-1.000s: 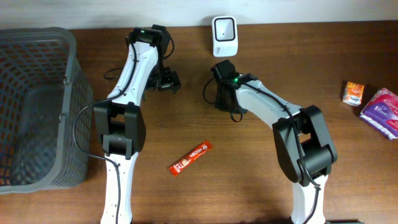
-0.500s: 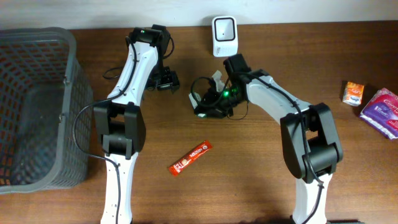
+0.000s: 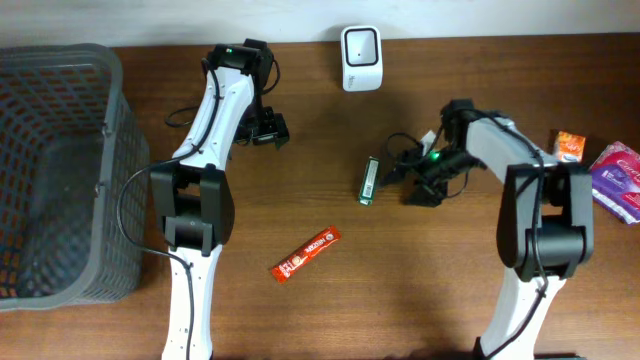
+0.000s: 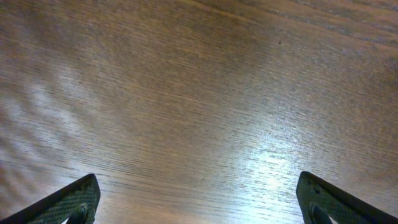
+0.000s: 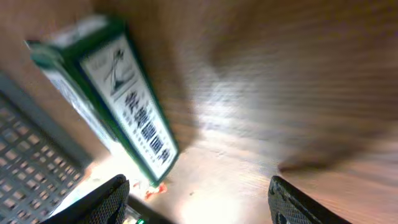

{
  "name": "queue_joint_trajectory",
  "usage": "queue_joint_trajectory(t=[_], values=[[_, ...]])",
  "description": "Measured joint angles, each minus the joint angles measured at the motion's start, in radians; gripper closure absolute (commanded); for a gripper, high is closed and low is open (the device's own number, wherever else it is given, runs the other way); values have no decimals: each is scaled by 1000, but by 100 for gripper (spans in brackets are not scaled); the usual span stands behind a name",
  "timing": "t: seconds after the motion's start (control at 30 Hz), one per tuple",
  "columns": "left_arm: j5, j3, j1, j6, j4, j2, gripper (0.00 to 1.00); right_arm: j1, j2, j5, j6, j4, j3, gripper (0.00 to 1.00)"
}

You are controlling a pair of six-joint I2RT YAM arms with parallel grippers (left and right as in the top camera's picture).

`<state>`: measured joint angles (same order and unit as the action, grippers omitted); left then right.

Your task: Scan the item barcode

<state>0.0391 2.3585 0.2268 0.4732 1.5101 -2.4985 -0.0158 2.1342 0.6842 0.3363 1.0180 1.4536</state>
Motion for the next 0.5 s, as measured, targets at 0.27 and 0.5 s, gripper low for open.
queue_joint_trajectory(t=[0.27,0.5], values=[[0,0,3,0,-20,0,1,-66,3,-65,-75,-77,146,44],[0,0,10,0,-10,0,1,-117,3,-340,84,-49,147,90]])
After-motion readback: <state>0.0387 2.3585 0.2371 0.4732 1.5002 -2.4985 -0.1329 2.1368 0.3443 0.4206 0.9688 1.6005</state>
